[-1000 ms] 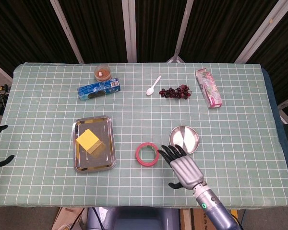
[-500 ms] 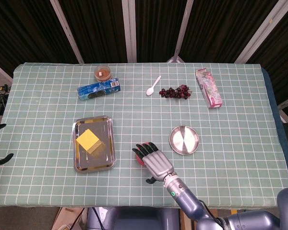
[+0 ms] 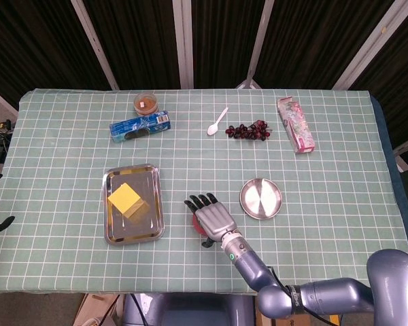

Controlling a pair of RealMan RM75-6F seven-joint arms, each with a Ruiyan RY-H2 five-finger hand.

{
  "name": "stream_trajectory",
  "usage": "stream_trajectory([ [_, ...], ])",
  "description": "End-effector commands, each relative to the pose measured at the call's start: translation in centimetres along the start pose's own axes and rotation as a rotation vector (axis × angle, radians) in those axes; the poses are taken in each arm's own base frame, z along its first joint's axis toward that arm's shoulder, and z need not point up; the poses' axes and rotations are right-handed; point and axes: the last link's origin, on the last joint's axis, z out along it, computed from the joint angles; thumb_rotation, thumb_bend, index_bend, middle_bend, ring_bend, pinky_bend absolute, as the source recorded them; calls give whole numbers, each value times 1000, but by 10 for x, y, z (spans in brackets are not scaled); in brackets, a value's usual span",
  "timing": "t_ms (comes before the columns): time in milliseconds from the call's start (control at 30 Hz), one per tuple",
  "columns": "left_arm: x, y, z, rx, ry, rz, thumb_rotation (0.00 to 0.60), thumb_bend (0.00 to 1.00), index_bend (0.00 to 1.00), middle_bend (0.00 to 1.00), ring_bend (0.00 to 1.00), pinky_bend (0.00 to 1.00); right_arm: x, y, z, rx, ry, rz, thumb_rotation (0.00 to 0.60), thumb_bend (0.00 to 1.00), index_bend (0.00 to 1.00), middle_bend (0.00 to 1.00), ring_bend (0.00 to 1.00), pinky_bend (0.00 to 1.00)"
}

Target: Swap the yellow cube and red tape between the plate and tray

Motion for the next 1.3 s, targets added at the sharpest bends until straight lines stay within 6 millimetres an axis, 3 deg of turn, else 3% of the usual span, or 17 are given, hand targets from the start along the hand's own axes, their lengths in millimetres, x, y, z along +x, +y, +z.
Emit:
stream_trajectory([
  [33, 0, 0, 0, 2, 3, 1, 600, 8, 192, 27, 0, 6, -1, 0, 7, -2, -8, 4, 600, 127, 25, 0, 0, 0],
  [567, 1, -1, 1, 12, 20, 3, 600, 12, 192, 27, 0, 6, -11, 8, 25, -21, -42, -18, 600, 127, 139, 118, 201, 19],
  [733, 0, 0, 1, 10, 22, 2, 600, 15, 193, 27, 0, 7, -8, 10, 26, -30, -15, -26, 600, 127, 194, 161, 308, 178],
  [900, 0, 0, 1, 10, 30, -1, 600, 16, 201, 27, 0, 7, -7, 13, 26, -40, 4, -25, 600, 126, 209, 166, 343, 455],
  [1033, 0, 0, 1, 12, 34, 0, 600, 17, 202, 27, 0, 8, -9, 17, 25, -43, 0, -18, 600, 133, 236, 183, 388, 546],
  [1300, 0, 1, 1, 11, 39, -4, 600, 18, 203, 26, 0, 8, 0, 17, 22, -30, 62, -17, 600, 274, 323, 264, 516, 643],
])
